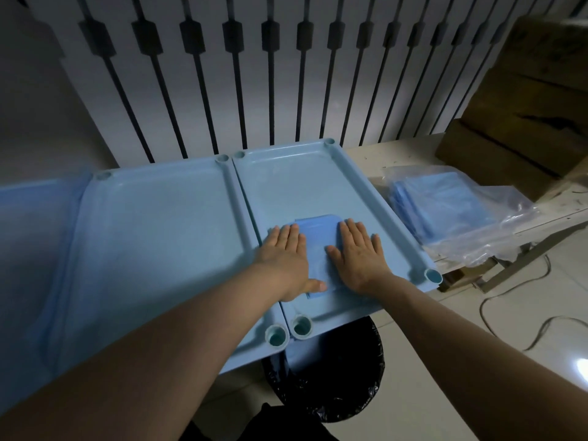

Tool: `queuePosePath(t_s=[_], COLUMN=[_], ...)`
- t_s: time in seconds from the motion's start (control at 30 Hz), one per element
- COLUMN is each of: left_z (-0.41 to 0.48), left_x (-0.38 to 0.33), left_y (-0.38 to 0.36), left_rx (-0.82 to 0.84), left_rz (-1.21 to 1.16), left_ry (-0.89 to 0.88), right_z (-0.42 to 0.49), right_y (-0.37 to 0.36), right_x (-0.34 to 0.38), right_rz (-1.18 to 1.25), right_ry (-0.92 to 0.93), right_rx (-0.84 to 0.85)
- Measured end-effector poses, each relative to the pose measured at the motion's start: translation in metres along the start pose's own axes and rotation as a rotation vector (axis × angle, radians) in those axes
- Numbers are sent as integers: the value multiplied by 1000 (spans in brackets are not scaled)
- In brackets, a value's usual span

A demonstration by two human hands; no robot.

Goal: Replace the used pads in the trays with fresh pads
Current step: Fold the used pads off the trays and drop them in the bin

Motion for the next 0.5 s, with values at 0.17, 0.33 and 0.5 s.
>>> queuePosePath(t_s=[0.17, 0.33, 0.5], left_z=[-27, -50, -68], left_x=[8, 20, 28], left_y=[-4, -8, -8], left_rx=[-234, -309, -392], left_rz=[-158, -409, -664], left_ry=[-3, -14, 55], right_z=[-20, -28, -32], right_y=[25, 18, 14], right_x=[-10, -10, 2], right_rz=[187, 403, 711], right_ry=[-200, -443, -508], right_rx=[-161, -58, -43])
Point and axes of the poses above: each hand's wrist, its own z-axis towards the middle knuckle, its own y-axis out of the back of the hand, x = y × z, the point moved 5 cm from there along z, towards the middle knuckle, and after that the axes turned 1 degree about -x, right-handed, at the moved point
